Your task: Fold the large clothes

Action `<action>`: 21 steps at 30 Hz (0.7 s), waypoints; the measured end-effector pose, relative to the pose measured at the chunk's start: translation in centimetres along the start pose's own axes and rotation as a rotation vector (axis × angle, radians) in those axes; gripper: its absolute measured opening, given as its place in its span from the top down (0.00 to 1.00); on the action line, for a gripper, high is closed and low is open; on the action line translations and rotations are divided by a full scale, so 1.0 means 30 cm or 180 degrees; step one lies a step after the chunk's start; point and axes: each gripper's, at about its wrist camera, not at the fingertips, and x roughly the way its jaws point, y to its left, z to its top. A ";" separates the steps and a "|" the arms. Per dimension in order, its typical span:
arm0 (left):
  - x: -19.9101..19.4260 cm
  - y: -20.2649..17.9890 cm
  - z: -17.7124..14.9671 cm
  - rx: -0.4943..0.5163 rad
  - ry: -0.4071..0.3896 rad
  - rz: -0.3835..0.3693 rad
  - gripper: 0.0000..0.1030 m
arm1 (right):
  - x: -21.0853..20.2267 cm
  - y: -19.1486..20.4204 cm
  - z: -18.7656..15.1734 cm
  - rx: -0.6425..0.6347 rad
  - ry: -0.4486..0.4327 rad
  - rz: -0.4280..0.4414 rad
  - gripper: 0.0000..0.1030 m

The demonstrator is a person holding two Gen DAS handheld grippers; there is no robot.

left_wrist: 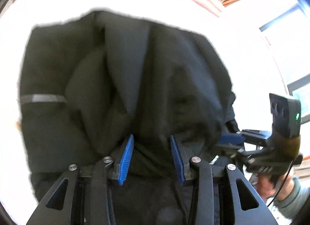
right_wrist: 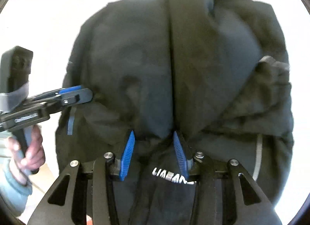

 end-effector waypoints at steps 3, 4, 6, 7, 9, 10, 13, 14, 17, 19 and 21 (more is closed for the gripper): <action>-0.126 -0.031 0.027 0.0029 -0.0315 0.0042 0.60 | -0.169 0.039 0.040 -0.0112 -0.0384 0.0003 0.49; -0.152 -0.039 0.037 0.0013 -0.0399 0.0000 0.60 | -0.205 0.046 0.059 -0.0112 -0.0509 0.0006 0.49; -0.157 -0.051 0.059 0.0027 -0.0478 0.0047 0.60 | -0.225 0.056 0.136 -0.0104 -0.0705 -0.0007 0.49; -0.158 -0.037 0.065 0.0054 -0.0474 0.0116 0.60 | -0.212 0.055 0.165 -0.0105 -0.0751 -0.0091 0.49; -0.096 -0.019 0.077 0.0019 -0.0406 0.0336 0.60 | -0.143 0.067 0.211 -0.0090 -0.0744 -0.0359 0.49; -0.063 0.004 0.073 -0.0066 -0.0359 0.0371 0.60 | -0.102 0.066 0.229 -0.0063 -0.0701 -0.0561 0.49; 0.039 0.061 0.074 -0.0214 -0.0150 0.0542 0.61 | 0.070 0.046 0.220 -0.0037 -0.0394 -0.1043 0.53; 0.068 0.078 0.064 -0.0226 -0.0104 0.0553 0.62 | 0.135 0.020 0.209 -0.0011 -0.0239 -0.1072 0.54; 0.102 0.119 0.047 -0.0344 -0.0109 0.0413 0.62 | 0.181 -0.068 0.180 0.0231 -0.0322 -0.0760 0.56; 0.086 0.124 0.052 -0.0352 -0.0095 0.0347 0.62 | 0.160 -0.107 0.167 0.0410 -0.0387 -0.0542 0.58; 0.056 0.113 0.057 -0.0276 -0.0106 0.0320 0.62 | 0.124 -0.116 0.156 0.0542 -0.0348 -0.0432 0.58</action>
